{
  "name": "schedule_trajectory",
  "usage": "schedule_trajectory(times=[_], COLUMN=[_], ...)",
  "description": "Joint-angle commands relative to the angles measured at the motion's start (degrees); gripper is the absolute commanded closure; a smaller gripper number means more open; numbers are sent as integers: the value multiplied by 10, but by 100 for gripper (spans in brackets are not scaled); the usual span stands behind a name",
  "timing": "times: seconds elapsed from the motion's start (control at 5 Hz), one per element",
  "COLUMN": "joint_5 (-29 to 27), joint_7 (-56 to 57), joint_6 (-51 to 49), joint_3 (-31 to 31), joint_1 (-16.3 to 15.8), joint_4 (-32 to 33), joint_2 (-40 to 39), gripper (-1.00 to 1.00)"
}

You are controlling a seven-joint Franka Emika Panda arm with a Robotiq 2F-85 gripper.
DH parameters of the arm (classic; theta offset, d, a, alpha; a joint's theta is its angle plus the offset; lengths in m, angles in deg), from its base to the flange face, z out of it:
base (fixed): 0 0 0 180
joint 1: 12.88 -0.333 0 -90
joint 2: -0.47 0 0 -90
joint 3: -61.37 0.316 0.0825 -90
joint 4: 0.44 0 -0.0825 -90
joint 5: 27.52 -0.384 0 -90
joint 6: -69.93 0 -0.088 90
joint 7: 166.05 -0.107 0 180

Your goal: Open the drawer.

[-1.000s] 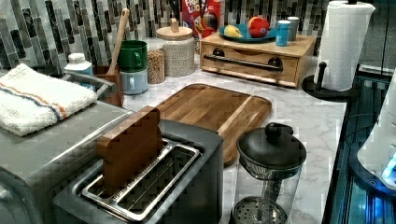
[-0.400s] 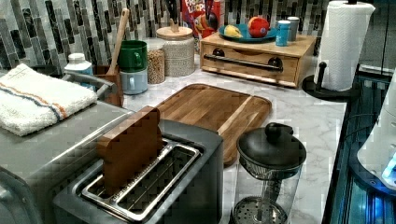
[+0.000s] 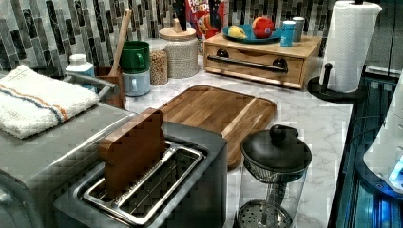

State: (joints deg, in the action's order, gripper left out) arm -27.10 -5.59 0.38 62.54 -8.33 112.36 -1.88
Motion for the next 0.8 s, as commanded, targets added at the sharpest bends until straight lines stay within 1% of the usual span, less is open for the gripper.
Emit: schedule_trajectory(times=[0.2, 0.4, 0.6, 0.8], joint_5=[62, 102, 105, 95], joint_7=[203, 232, 290, 340], joint_6=[110, 147, 188, 199], joint_3=[-34, -42, -59, -64], joint_1=[44, 54, 66, 86], joint_4=[103, 121, 133, 128], joint_2=[60, 57, 44, 18], gripper=[-100, -100, -100, -100])
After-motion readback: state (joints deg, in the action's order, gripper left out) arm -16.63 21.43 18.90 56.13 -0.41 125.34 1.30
